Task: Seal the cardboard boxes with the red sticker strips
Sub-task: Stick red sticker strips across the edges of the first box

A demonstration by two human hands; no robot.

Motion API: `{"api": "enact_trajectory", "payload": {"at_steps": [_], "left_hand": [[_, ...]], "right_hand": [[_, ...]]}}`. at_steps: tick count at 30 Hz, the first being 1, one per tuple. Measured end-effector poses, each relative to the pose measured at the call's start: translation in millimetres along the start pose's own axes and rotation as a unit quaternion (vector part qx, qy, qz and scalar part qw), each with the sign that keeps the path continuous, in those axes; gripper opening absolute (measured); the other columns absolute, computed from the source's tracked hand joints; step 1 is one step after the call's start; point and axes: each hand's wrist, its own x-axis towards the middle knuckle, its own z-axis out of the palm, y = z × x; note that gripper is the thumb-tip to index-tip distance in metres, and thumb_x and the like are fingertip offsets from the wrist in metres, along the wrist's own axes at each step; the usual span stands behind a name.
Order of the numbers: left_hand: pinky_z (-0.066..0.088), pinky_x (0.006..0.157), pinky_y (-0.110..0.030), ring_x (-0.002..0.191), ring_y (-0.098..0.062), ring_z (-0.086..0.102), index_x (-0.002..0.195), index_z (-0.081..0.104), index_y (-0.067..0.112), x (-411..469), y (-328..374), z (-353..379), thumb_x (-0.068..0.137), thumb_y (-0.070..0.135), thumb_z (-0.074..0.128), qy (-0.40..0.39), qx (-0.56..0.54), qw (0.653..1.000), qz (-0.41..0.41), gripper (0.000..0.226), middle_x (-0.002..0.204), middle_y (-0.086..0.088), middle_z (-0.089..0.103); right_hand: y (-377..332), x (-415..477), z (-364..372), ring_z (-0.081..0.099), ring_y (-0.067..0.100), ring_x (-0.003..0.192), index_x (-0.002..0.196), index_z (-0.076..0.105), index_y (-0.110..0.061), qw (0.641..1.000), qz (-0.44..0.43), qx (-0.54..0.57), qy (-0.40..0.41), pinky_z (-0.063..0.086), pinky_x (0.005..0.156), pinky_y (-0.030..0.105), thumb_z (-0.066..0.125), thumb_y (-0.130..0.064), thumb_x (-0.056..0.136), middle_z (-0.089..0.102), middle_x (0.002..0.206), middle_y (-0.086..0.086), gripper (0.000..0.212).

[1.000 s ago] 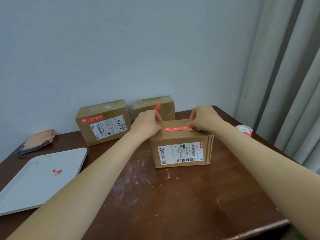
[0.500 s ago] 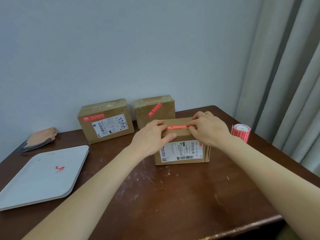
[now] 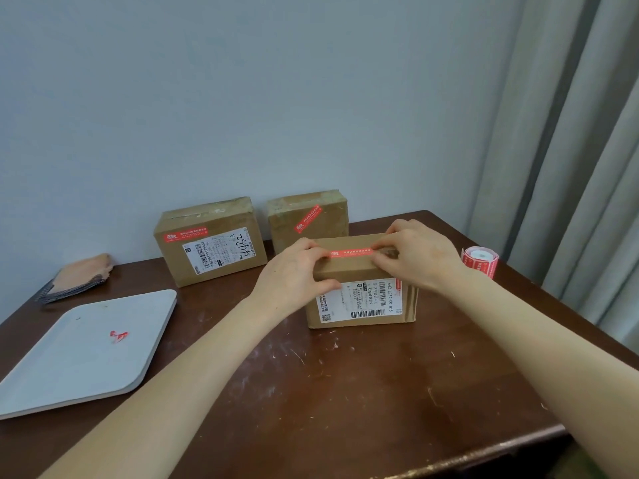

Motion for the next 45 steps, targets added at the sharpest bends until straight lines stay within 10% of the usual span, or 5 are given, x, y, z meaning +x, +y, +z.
{"api": "enact_trajectory", "payload": {"at_steps": [45], "left_hand": [[0.045,0.083,-0.026,0.113,-0.01,0.047,0.124,0.057,0.029,5,0,-1,0.077,0.056,0.065,0.012,0.052,0.999,0.008,0.055,0.128,0.011,0.046]], "right_hand": [[-2,4,-6,0.045,0.018,0.11,0.112,0.067,-0.042,0.998,0.017,-0.013,-0.062,0.039,0.081,0.032,0.042,-0.033,0.095,0.054,0.118,-0.005,0.032]]}}
